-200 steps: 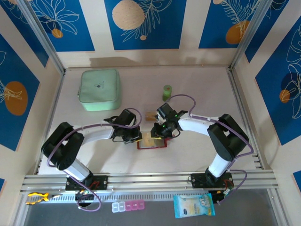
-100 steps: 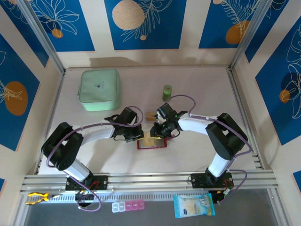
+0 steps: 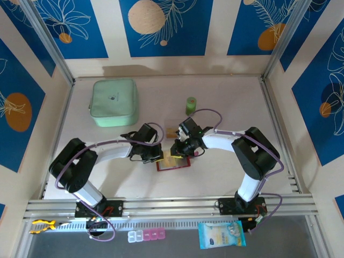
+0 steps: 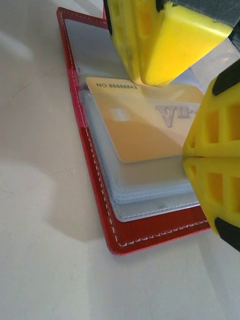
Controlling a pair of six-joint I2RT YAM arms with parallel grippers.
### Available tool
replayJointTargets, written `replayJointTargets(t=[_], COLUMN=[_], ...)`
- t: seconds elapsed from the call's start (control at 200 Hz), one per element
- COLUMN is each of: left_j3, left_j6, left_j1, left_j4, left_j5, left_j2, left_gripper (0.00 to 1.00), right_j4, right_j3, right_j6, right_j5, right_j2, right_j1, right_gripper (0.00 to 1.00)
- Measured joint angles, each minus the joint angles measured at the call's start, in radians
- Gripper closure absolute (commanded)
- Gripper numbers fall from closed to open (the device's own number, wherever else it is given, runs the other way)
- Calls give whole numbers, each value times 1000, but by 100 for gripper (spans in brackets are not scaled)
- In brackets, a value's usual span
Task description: Take the credit cards out of the card holder
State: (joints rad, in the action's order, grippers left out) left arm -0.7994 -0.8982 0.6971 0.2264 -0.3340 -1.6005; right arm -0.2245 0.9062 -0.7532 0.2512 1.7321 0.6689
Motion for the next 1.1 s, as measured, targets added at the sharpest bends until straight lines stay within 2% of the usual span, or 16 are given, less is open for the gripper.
replayJointTargets(t=[0.575,1.095], left_j3=[0,-35], left_j6=[18,67], left_j1=[0,2], left_j4=[0,32], left_j5=[3,34], left_j2=[-8,-25], left_gripper=[97,97], right_j4=[20,-54], right_j3=[4,-9], right_j6=[-14,-18], right_j5=[11,-35], right_j2=[24,-79], right_j1=[-2,-25], right_gripper=[82,80])
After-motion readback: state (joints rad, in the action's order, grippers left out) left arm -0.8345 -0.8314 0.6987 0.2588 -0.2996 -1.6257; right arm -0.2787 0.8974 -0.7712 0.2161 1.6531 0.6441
